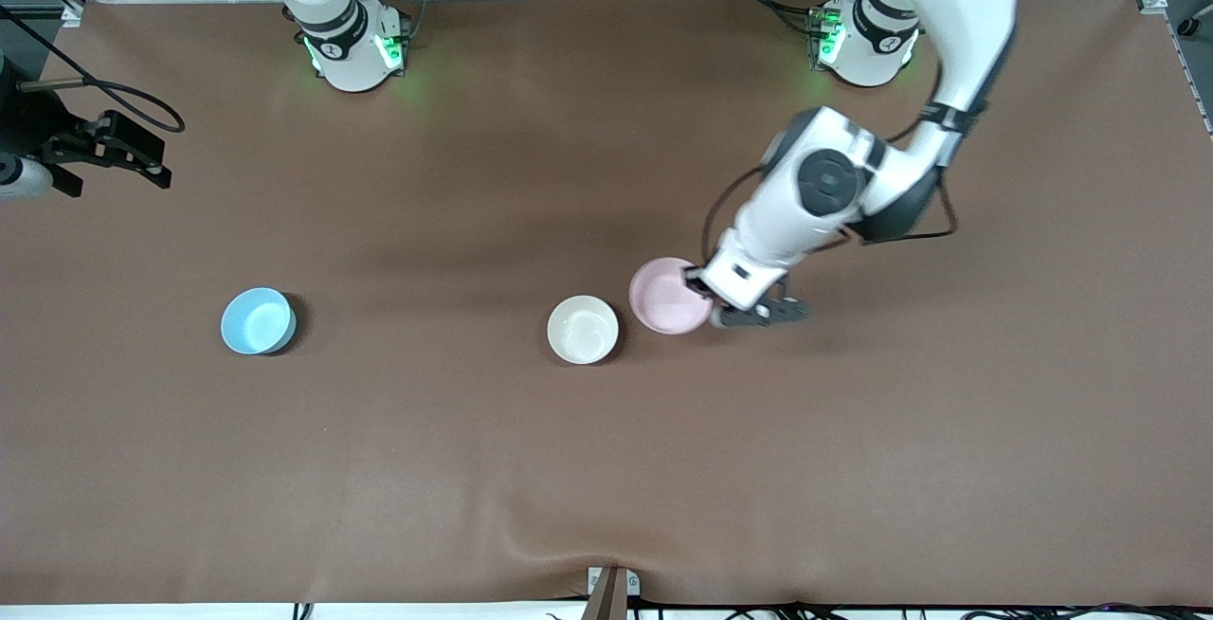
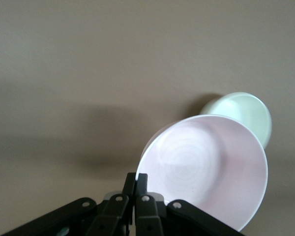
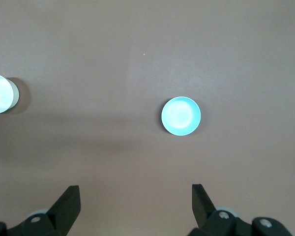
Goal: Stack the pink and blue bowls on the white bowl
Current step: 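Carry the pink bowl with the left gripper over the white bowl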
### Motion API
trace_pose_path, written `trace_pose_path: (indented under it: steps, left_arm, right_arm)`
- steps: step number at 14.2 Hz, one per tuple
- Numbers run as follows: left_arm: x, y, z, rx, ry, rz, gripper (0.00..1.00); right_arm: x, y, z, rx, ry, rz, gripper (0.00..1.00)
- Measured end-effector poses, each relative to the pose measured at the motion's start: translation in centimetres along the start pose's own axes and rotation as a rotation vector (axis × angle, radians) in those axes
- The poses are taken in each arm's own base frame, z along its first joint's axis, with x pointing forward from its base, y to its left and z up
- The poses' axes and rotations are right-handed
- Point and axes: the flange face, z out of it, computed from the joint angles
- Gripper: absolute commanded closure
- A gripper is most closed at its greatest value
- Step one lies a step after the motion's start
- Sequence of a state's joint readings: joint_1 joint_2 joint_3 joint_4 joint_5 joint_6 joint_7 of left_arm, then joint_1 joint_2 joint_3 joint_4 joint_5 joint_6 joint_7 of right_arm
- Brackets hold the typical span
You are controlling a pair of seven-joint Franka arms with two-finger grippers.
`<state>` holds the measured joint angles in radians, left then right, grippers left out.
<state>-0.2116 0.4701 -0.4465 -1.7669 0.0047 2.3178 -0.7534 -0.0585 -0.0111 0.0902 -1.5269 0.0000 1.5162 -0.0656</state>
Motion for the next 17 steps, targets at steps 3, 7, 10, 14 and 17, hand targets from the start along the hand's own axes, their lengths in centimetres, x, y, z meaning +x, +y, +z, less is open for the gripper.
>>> trace_pose_path:
  steps: [3, 7, 10, 14, 17]
  left_arm:
    - [-2.5, 3.9, 2.0, -0.009, -0.027, -0.012, 1.0]
    - [-1.4, 5.8, 3.8, -0.012, -0.011, -0.004, 1.0]
    - [-0.1, 6.9, 5.8, -0.011, 0.021, -0.018, 1.0]
    - [-0.2, 8.3, 8.0, -0.036, 0.048, -0.019, 1.0]
    - [0.1, 8.3, 8.9, -0.056, 0.061, -0.022, 1.0]
  right_arm:
    - [0.0, 0.0, 0.0, 0.0, 0.0, 0.0, 0.0]
    - [0.0, 0.0, 0.0, 0.0, 0.0, 0.0, 0.0]
    - [0.0, 0.0, 0.0, 0.0, 0.0, 0.0, 0.0]
    - [0.0, 0.0, 0.0, 0.0, 0.0, 0.0, 0.0]
    - [0.0, 0.0, 0.0, 0.0, 0.0, 0.0, 0.0]
